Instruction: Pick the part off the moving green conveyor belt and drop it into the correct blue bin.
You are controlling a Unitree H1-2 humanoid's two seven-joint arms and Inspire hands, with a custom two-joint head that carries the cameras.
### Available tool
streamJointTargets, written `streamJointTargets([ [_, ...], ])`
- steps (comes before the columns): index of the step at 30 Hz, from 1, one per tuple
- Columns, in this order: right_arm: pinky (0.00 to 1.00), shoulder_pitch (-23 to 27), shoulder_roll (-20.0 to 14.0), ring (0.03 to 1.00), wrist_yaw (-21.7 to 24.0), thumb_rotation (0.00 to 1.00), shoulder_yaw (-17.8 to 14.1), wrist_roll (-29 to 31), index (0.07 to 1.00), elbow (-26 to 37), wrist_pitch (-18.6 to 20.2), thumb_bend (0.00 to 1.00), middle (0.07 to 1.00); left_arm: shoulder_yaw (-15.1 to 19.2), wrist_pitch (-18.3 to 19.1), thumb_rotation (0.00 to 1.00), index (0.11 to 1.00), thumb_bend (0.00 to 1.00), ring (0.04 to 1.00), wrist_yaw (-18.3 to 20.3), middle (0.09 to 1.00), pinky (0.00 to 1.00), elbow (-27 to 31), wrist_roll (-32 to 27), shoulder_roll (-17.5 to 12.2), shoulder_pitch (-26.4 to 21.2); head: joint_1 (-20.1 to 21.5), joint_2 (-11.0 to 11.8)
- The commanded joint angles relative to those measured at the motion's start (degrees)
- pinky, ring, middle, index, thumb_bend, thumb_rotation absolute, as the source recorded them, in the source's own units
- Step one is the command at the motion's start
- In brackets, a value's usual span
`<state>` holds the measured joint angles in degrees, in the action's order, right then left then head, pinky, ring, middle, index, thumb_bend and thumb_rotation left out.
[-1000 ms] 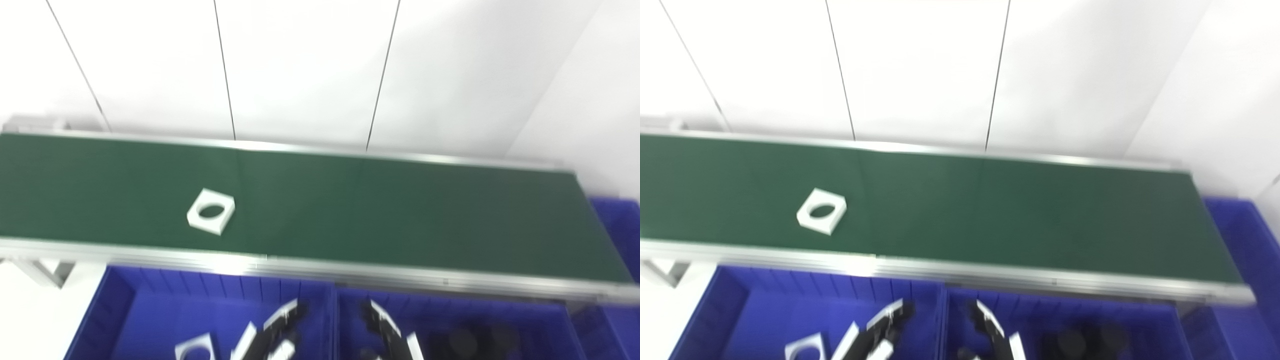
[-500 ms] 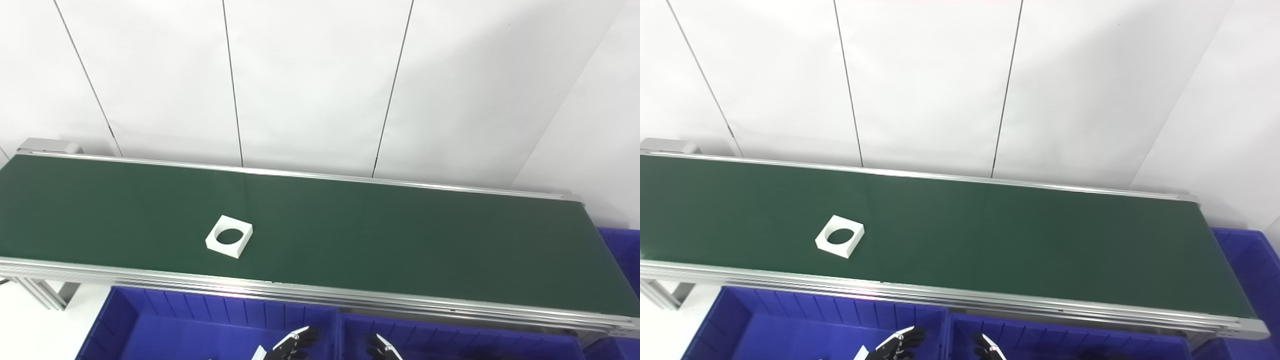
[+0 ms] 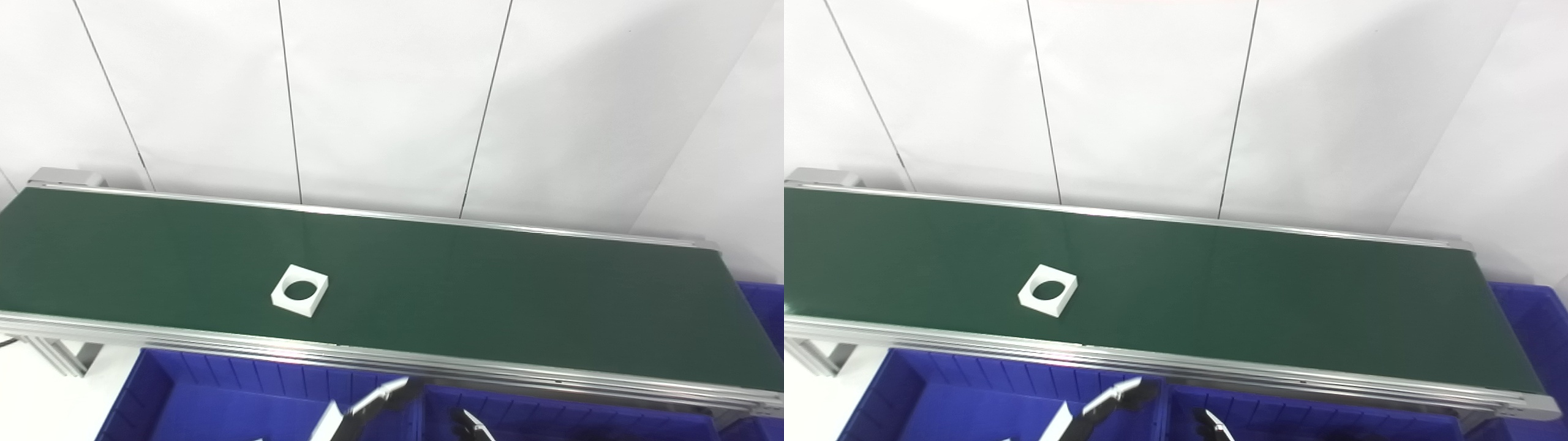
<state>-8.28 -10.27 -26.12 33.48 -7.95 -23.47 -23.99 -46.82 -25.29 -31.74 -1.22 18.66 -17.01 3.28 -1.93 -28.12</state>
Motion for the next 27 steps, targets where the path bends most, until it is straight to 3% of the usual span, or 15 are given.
streamJointTargets([
  [1,0.83,1.0,0.2,0.848,-1.5,0.95,0.2,-0.5,0.856,1.2,-2.9,0.88,0.867,-0.9,-1.6,0.83,0.823,0.74,0.761,-3.2,0.791,0.70,3.0,2.7,-1.7,-3.2,-0.1,0.1],
  [6,0.83,2.0,0.3,0.861,-3.3,0.96,1.4,-1.4,0.855,0.4,-2.9,0.85,0.866,0.5,-1.6,0.72,0.859,0.77,0.783,-2.8,0.802,0.70,5.5,5.3,-4.2,-8.7,0.1,0.5],
  [11,0.83,3.1,0.3,0.859,-5.6,0.96,3.1,-1.7,0.855,-0.6,-2.9,0.84,0.864,6.0,-1.6,0.64,0.874,0.85,0.801,2.0,0.824,0.73,4.9,7.1,-4.7,-14.1,0.7,0.6],
  [14,0.82,3.3,0.4,0.853,-6.0,0.95,3.4,-0.9,0.848,-0.6,-2.9,0.84,0.856,8.5,-1.6,0.53,0.888,0.89,0.801,3.7,0.831,0.75,3.7,10.0,-4.4,-17.2,0.7,0.7],
  [15,0.82,3.2,0.4,0.858,-5.9,0.95,3.4,-0.7,0.849,-0.6,-2.9,0.85,0.859,9.4,-1.6,0.44,0.893,0.92,0.793,4.4,0.824,0.76,3.3,11.3,-4.3,-18.2,0.7,0.6],
  [23,0.81,3.2,1.0,0.852,-3.9,0.93,2.6,0.9,0.853,-0.6,-2.9,0.87,0.870,17.0,-1.2,0.14,0.874,1.00,0.741,15.0,0.807,0.68,0.0,15.8,-3.0,-24.7,0.7,0.8],
  [27,0.78,3.4,1.0,0.833,-4.0,0.93,2.6,0.6,0.851,-0.7,-2.9,0.85,0.866,18.8,-1.5,0.10,0.872,1.00,0.731,18.9,0.797,0.66,-3.9,17.7,-2.8,-28.5,0.8,0.9],
])
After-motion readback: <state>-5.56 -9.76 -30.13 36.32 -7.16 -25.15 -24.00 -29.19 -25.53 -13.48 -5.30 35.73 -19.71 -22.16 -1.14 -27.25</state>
